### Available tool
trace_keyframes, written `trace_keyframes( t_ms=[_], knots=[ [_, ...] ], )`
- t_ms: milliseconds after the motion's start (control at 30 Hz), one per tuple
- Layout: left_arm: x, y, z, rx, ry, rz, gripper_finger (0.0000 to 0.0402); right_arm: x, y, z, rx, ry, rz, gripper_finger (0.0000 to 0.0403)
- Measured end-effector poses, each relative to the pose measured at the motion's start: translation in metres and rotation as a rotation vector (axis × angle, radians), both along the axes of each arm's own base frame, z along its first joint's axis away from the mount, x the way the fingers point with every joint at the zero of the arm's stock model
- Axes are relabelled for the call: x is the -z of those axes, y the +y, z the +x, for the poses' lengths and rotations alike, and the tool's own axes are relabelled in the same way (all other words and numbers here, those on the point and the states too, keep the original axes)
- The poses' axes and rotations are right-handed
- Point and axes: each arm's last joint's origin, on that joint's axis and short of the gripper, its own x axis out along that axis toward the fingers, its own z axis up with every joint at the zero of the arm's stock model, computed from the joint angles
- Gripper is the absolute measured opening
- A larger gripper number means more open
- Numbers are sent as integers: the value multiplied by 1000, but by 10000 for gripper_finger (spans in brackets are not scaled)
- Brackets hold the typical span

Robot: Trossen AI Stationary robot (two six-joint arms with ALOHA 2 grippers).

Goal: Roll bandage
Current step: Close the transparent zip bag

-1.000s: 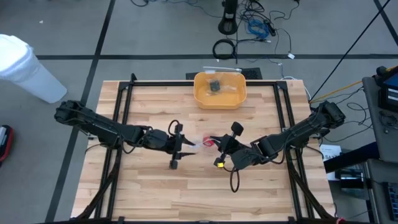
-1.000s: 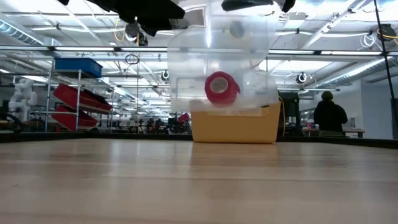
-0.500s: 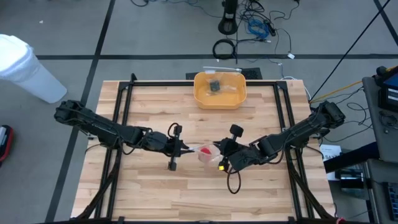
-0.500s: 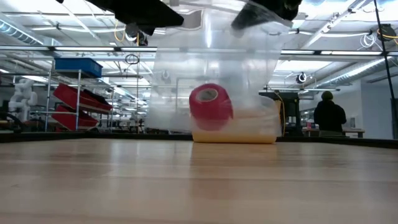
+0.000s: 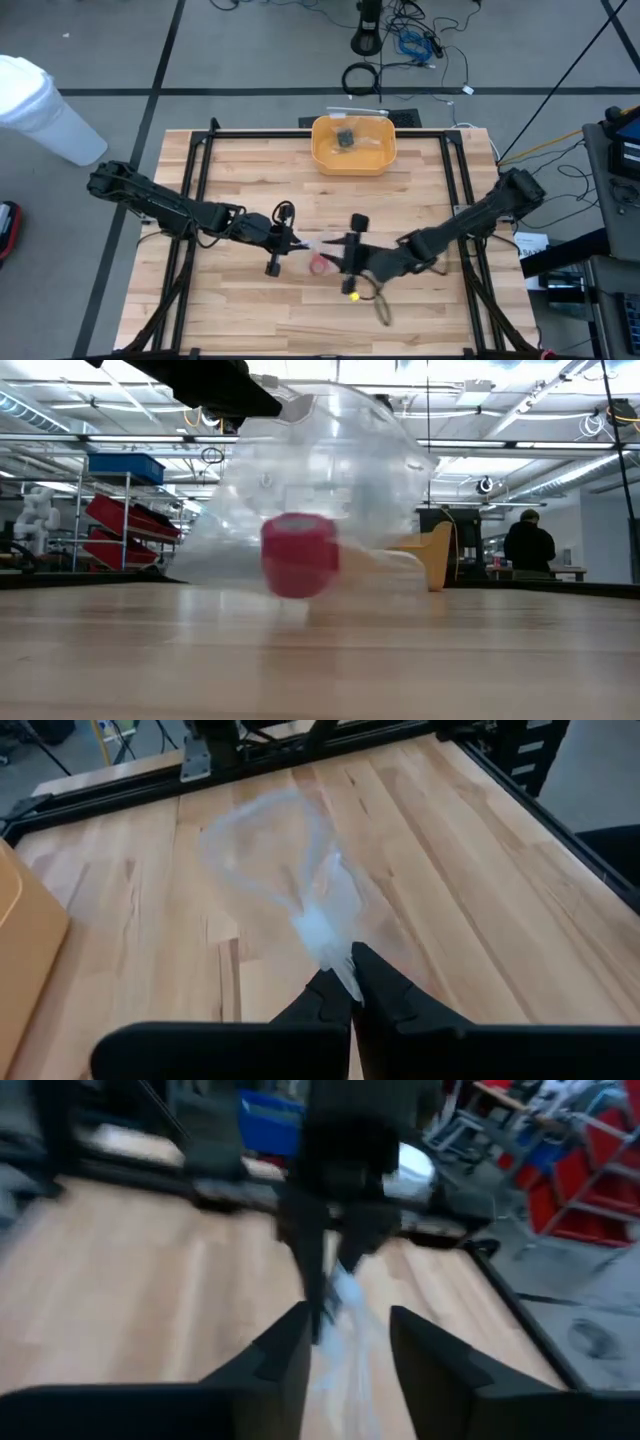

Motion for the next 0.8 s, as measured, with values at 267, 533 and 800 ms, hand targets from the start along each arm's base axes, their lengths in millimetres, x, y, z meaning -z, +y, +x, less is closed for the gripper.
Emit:
trace_keyframes(
  t_ms=[267, 533, 800],
  knots=[
    [0, 0, 0, 10, 5, -4, 0, 26, -15, 43, 33, 26, -131, 191],
    [4, 0, -2, 24, 55, 11, 0, 25, -29, 61, -106, 67, 5, 174],
    [3, 0, -2, 28, 44, 18, 0, 29, -38, 63, -115, 96, 76, 131]
  ],
)
